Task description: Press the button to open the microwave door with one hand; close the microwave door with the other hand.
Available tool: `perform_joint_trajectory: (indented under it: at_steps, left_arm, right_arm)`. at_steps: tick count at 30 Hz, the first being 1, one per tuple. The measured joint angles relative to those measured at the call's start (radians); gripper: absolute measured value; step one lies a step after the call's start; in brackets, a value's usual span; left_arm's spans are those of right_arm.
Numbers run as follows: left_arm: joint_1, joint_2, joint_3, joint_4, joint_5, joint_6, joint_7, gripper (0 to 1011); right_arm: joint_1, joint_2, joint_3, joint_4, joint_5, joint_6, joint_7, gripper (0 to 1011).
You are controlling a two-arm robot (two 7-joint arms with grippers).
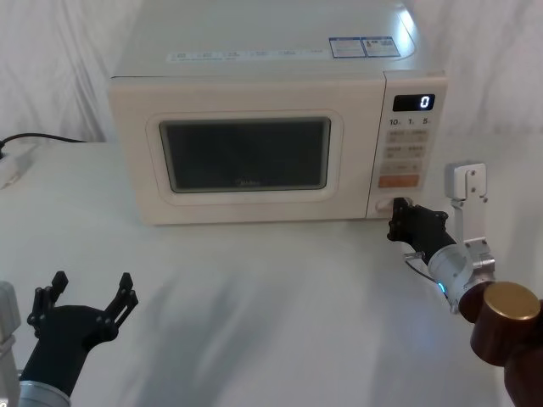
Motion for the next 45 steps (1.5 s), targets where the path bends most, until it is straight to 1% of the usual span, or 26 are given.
perform_joint_trajectory:
  at_steps: [11, 30, 41, 45]
  left_arm:
    - [0.0, 0.0, 0.0, 0.0, 0.0, 0.0, 0.0, 1001]
    - [0.0, 0.0, 0.0, 0.0, 0.0, 0.0, 0.0, 1001]
    - [0.0, 0.0, 0.0, 0.0, 0.0, 0.0, 0.0, 1001]
    - [0.0, 0.0, 0.0, 0.0, 0.0, 0.0, 0.0, 1001]
  right_arm:
    - [0.027, -0.007, 0.0, 0.042, -0.007, -0.015, 0.002, 0]
    - [0.057, -0.017, 0.003, 0.083, -0.023, -0.03, -0.011, 0]
    - [0.06, -0.02, 0.008, 0.091, -0.028, -0.035, -0.016, 0]
    - [0.057, -0.02, 0.01, 0.085, -0.028, -0.034, -0.015, 0]
